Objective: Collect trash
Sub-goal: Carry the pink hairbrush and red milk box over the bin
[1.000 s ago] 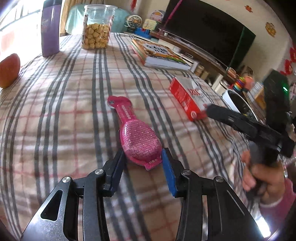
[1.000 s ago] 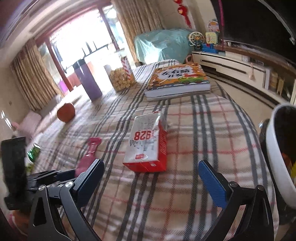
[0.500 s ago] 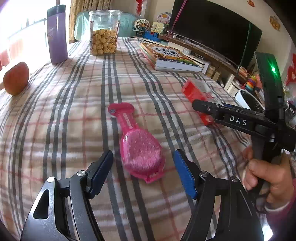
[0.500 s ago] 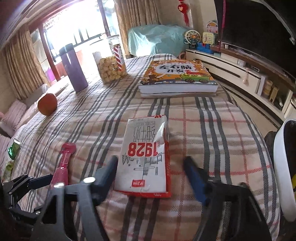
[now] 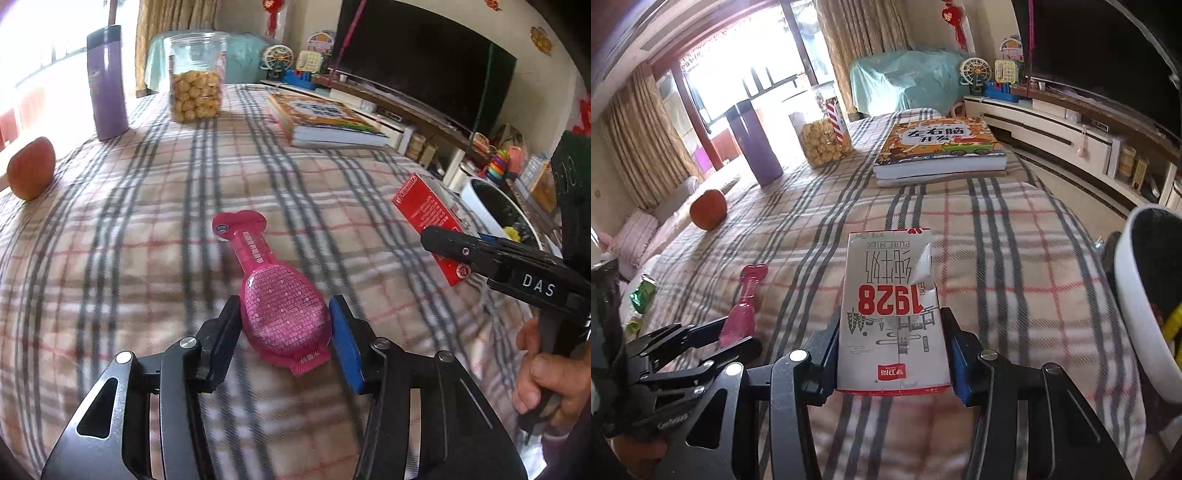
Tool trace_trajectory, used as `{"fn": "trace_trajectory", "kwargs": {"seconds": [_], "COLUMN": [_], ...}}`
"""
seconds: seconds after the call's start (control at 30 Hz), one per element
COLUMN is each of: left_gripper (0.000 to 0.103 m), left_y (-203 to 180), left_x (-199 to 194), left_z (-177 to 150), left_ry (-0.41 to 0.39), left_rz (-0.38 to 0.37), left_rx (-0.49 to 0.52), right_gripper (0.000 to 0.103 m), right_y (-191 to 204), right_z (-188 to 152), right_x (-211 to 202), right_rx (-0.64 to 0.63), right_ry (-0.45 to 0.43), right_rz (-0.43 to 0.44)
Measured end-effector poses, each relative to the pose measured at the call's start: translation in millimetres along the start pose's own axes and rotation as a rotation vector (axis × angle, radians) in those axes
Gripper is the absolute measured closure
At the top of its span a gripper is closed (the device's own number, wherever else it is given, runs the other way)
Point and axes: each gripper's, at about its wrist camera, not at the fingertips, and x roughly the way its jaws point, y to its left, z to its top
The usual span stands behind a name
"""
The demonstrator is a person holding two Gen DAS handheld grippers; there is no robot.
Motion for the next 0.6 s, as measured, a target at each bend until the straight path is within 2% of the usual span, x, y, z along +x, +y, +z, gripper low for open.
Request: {"fn": "trace_trajectory", "kwargs": {"seconds": [0.2, 0.6], "left_gripper": [0.056, 0.056], "left_y": [-34.4, -91.2], "left_x": [-8.9, -14.6], "left_z": [-2.6, -0.3], "left_ry": [-0.016, -0.027], "left_rz": [-0.042, -0.062], "left_rx": [0.031, 0.104], "right_gripper": [0.054, 0.054], "right_y": [-13.8, -54.1], "right_z": [-14.2, -30.6], "right_x": [-27.6, -66.5], "right_rx": [0.025, 0.081], "right_ry": [-0.023, -0.058], "right_rz": [0.02, 0.033]}}
